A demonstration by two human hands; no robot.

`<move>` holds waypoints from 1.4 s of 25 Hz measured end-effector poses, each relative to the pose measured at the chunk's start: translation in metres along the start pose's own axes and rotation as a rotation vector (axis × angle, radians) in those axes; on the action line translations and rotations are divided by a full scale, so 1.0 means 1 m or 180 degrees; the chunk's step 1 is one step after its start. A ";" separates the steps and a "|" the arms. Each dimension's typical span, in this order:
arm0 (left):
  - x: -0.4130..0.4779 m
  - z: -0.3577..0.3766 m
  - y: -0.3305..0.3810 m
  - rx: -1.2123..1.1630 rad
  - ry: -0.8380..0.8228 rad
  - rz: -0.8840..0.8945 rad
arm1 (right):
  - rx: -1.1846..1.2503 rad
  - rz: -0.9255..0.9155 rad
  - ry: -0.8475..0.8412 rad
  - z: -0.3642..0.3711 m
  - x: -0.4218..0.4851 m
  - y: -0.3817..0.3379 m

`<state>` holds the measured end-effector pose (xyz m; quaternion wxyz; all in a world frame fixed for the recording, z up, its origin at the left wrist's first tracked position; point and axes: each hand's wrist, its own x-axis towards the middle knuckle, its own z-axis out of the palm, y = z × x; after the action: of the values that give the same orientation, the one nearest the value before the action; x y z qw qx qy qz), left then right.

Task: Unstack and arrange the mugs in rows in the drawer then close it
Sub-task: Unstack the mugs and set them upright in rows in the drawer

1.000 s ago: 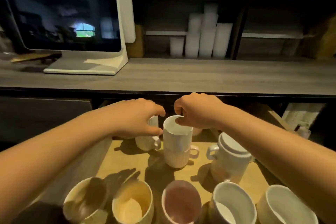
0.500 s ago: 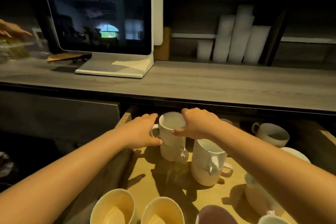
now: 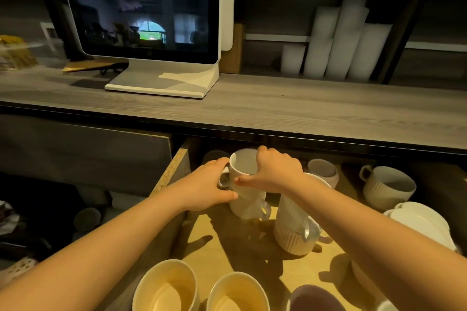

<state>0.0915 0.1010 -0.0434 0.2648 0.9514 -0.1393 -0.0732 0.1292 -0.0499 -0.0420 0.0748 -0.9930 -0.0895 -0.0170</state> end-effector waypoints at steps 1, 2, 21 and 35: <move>0.000 -0.002 0.000 -0.0034 -0.0012 0.0017 | 0.0080 -0.0007 0.0049 0.000 -0.002 0.000; -0.001 -0.005 -0.002 -0.0082 -0.0022 0.0029 | 0.0156 -0.0037 0.0092 -0.001 -0.004 0.000; -0.053 -0.025 0.002 -0.0622 0.0469 0.0828 | 0.2574 -0.1097 -0.1262 -0.059 -0.052 0.015; -0.071 -0.034 -0.039 0.1405 -0.0431 0.0072 | 0.1075 -0.0637 -0.0799 -0.004 -0.031 -0.057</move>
<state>0.0402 0.1706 -0.0304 0.0412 0.9775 -0.1800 -0.1017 0.0881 -0.0009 -0.0314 0.2261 -0.9469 -0.1977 0.1146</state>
